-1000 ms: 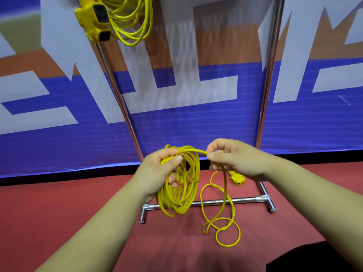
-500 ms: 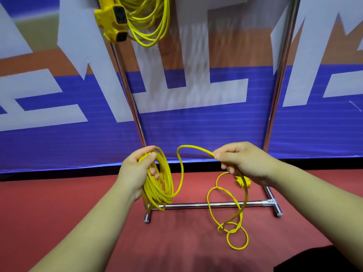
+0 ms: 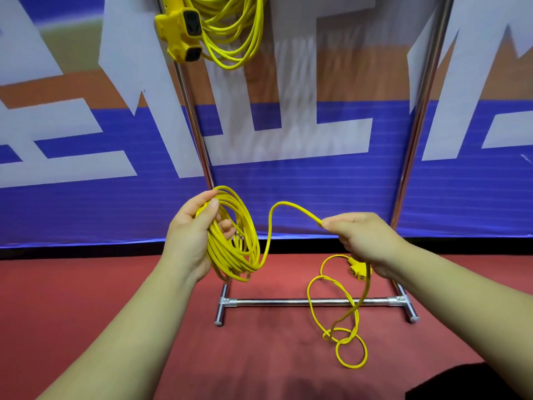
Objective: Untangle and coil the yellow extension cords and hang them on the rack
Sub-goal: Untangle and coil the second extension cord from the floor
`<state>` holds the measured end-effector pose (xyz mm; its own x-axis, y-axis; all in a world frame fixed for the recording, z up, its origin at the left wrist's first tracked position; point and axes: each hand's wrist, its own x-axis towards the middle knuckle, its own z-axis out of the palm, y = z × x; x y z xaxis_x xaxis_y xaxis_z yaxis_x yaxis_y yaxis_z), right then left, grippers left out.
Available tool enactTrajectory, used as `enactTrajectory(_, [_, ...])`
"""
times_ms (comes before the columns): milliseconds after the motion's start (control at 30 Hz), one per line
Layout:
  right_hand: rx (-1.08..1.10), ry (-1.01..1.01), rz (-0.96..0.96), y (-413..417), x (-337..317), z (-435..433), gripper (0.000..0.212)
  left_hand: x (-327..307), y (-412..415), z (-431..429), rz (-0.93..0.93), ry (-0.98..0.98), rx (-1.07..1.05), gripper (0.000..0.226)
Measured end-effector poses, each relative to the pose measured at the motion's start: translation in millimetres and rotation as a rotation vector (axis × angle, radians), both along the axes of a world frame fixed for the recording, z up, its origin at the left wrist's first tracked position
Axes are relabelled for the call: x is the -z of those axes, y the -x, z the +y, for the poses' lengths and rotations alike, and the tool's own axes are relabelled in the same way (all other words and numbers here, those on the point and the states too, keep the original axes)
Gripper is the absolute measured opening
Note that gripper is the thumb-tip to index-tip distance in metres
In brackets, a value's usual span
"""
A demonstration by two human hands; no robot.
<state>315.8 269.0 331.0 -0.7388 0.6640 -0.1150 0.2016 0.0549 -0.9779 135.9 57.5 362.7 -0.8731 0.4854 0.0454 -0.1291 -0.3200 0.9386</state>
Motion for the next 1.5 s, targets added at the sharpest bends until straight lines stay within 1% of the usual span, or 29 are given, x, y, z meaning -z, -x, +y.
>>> enactTrajectory(100, [0.072,-0.016,-0.036,-0.5,-0.3,0.9,0.018,-5.6,-7.7,0.1,0.021,-0.003,0.042,0.022])
enactTrajectory(200, [0.128,0.017,-0.073,0.6,0.2,3.1,0.029,-11.6,-15.6,-0.2,0.023,-0.040,0.098,0.024])
enactTrajectory(267, [0.118,-0.004,-0.099,0.8,2.1,3.1,0.035,-15.8,-19.7,-0.9,0.022,-0.054,0.134,0.022])
enactTrajectory(300, [0.107,0.003,-0.090,1.3,2.6,2.3,0.031,-17.4,-21.3,-1.5,0.021,-0.059,0.155,0.021])
enactTrajectory(367, [0.096,0.058,-0.042,1.8,3.0,-0.5,0.017,-19.5,-25.0,-2.3,0.016,-0.058,0.197,0.020])
enactTrajectory(467, [0.124,0.128,0.022,3.2,1.6,-4.1,0.008,-19.9,-32.7,-1.2,0.024,-0.035,0.261,0.020])
enactTrajectory(567, [0.158,0.121,0.021,4.6,1.1,-4.1,0.008,-18.2,-40.2,0.9,0.026,-0.019,0.329,0.027])
enactTrajectory(633, [0.193,0.148,0.038,5.5,2.2,-2.1,0.008,-16.3,-44.6,2.4,0.023,-0.012,0.381,0.027])
enactTrajectory(767, [0.234,0.281,0.124,7.1,-1.0,-0.6,0.010,-13.3,-54.1,6.6,0.008,0.012,0.479,0.025])
enactTrajectory(833, [0.212,0.333,0.141,6.8,-4.8,-0.6,0.017,-12.2,-58.7,9.0,0.002,0.042,0.526,0.026])
enactTrajectory(933, [0.139,0.262,0.070,5.3,-6.8,1.1,0.028,-10.5,-63.7,12.2,-0.020,0.090,0.569,0.029])
enactTrajectory(1000, [0.102,0.172,0.041,3.8,-6.8,1.8,0.022,-8.7,-66.4,14.7,-0.025,0.106,0.583,0.033])
enactTrajectory(1067, [0.093,0.088,0.056,1.8,-7.5,1.9,0.016,-5.9,-68.9,17.6,-0.009,0.126,0.593,0.039])
enactTrajectory(1167, [0.099,-0.021,0.035,-1.0,-10.5,0.5,0.018,1.1,-71.3,21.3,0.019,0.146,0.613,0.049])
enactTrajectory(1267, [0.071,-0.028,0.008,-3.4,-16.5,-2.6,0.019,10.0,-71.7,24.6,0.044,0.169,0.624,0.056])
enactTrajectory(1367, [0.065,-0.056,-0.022,-5.8,-21.4,-3.2,0.014,17.3,-71.8,28.5,0.079,0.221,0.623,0.063])
enactTrajectory(1500, [0.060,0.000,-0.022,-6.7,-24.6,-3.1,0.011,23.6,-72.9,32.6,0.134,0.288,0.600,0.064])
